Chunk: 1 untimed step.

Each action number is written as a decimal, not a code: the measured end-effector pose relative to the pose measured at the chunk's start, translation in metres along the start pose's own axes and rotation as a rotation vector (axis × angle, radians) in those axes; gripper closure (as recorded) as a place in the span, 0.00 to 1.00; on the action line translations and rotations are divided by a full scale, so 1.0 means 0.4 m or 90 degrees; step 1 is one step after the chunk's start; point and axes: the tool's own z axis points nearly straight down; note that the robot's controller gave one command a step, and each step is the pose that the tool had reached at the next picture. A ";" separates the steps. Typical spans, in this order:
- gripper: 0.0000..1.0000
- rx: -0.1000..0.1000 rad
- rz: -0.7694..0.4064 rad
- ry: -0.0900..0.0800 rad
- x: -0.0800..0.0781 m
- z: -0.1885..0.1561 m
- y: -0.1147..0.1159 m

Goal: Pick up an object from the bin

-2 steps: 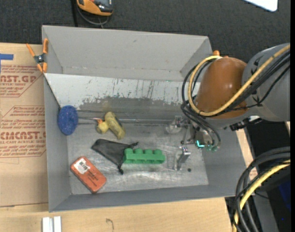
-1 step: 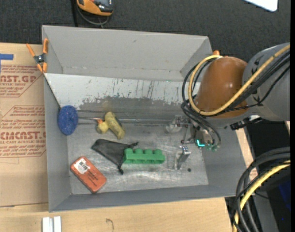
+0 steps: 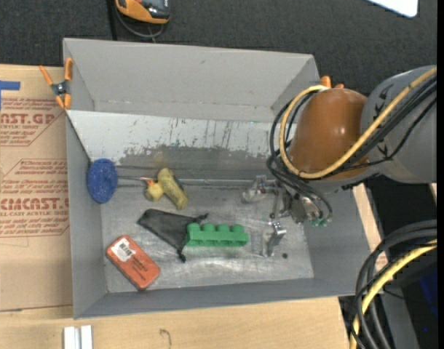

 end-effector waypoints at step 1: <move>0.00 -0.001 -0.151 0.000 -0.018 0.089 0.064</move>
Offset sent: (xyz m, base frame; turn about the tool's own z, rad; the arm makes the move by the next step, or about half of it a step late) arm 0.0043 0.0541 -0.0791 -0.1514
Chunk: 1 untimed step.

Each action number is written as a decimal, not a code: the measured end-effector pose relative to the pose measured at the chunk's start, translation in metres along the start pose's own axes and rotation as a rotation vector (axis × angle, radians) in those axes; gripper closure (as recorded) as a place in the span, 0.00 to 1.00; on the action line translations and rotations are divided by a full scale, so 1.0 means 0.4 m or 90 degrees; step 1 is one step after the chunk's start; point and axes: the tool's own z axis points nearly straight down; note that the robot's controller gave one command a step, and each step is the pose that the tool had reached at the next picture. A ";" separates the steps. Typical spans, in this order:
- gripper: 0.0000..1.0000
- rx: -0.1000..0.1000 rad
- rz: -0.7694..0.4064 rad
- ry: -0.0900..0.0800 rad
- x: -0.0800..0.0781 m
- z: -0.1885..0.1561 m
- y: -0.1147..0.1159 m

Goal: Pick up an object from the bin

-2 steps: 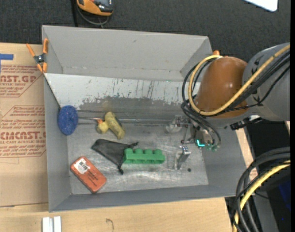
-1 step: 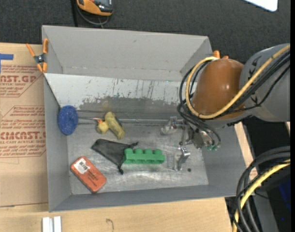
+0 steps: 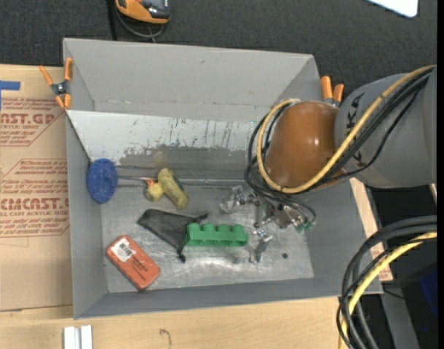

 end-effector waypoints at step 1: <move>1.00 0.001 0.054 -0.006 -0.036 0.098 0.065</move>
Offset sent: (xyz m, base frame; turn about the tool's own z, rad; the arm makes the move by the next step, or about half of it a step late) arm 0.0000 0.0000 0.0000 0.0000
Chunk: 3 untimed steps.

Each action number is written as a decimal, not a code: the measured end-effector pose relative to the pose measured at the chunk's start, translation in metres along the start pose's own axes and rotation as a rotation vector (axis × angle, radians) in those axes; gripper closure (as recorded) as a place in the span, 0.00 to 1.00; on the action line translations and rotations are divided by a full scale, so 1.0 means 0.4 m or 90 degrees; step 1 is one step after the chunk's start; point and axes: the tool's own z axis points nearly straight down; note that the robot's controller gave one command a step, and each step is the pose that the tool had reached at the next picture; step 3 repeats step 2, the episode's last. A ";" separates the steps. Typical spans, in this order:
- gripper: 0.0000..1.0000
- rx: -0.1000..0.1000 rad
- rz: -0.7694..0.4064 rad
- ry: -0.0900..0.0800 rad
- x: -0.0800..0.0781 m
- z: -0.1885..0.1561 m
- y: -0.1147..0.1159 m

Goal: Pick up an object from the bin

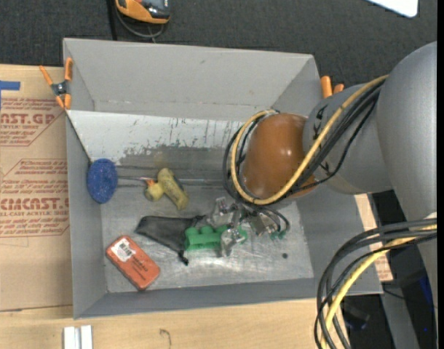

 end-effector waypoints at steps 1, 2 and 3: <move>1.00 0.000 0.000 0.000 0.000 0.000 0.000; 1.00 0.000 0.036 0.006 0.029 -0.351 -0.118; 1.00 0.000 0.036 0.006 0.029 -0.351 -0.118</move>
Offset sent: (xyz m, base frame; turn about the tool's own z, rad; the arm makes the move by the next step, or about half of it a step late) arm -0.0008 -0.0495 0.1399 0.0559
